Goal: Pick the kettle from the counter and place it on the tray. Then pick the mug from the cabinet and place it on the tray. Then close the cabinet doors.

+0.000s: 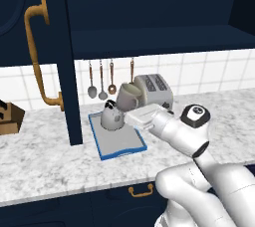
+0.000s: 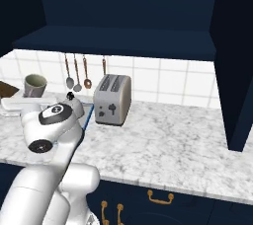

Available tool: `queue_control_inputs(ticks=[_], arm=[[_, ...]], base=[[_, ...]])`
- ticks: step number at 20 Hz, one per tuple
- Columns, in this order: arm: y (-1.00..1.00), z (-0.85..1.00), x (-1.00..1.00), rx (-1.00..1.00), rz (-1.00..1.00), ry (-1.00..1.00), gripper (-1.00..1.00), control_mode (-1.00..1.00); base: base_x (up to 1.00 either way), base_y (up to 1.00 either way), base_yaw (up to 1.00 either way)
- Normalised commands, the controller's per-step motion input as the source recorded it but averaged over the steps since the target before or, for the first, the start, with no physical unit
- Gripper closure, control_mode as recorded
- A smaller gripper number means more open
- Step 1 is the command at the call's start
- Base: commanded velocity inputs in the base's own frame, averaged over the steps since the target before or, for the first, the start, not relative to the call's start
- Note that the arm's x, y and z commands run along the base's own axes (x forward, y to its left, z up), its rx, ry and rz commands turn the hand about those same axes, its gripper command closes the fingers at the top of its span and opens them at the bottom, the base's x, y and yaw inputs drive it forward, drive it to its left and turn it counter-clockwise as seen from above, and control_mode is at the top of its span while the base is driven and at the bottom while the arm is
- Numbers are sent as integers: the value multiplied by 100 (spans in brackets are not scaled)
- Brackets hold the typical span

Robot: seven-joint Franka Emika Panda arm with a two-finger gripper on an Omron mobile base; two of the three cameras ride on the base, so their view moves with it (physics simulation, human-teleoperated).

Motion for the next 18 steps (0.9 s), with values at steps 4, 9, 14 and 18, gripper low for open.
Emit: queue_control_inputs(ticks=[4, 9, 14, 18], arm=[[51, -30, 0, 0, -47, 2, 100, -100], [47, -33, 0, 0, -57, 4, 100, -100], [45, -27, -7, 0, -62, 1, 100, -100], [53, -11, -20, 1, -59, 0, 100, -100]], base=[[0, 0, 0], [0, 0, 0], [0, 0, 0], [0, 0, 0]])
